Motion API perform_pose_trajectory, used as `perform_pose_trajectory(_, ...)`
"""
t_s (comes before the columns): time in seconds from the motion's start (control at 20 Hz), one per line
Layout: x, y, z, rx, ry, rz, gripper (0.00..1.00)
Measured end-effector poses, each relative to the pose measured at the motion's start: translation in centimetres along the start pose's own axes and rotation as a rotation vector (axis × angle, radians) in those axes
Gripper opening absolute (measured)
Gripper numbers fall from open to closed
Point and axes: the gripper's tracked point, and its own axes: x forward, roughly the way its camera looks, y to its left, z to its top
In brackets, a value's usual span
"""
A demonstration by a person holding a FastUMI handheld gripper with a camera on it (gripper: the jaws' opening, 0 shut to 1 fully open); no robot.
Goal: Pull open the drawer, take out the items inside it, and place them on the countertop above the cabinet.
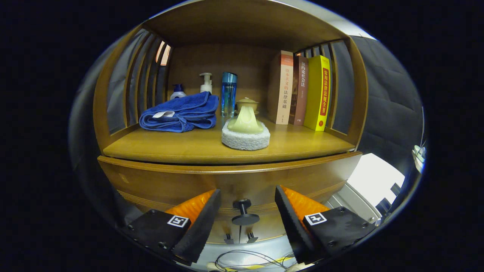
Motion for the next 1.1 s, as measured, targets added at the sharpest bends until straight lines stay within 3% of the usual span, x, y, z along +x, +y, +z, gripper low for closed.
perform_pose_trajectory(0.4,0.4,0.1,-0.1,0.022,0.003,0.009,0.93)
perform_pose_trajectory(0.65,-0.7,0.7,1.3,0.049,-0.022,0.034,0.97)
perform_pose_trajectory(1.1,-4.3,0.1,8.9,0.028,-0.128,0.075,0.96)
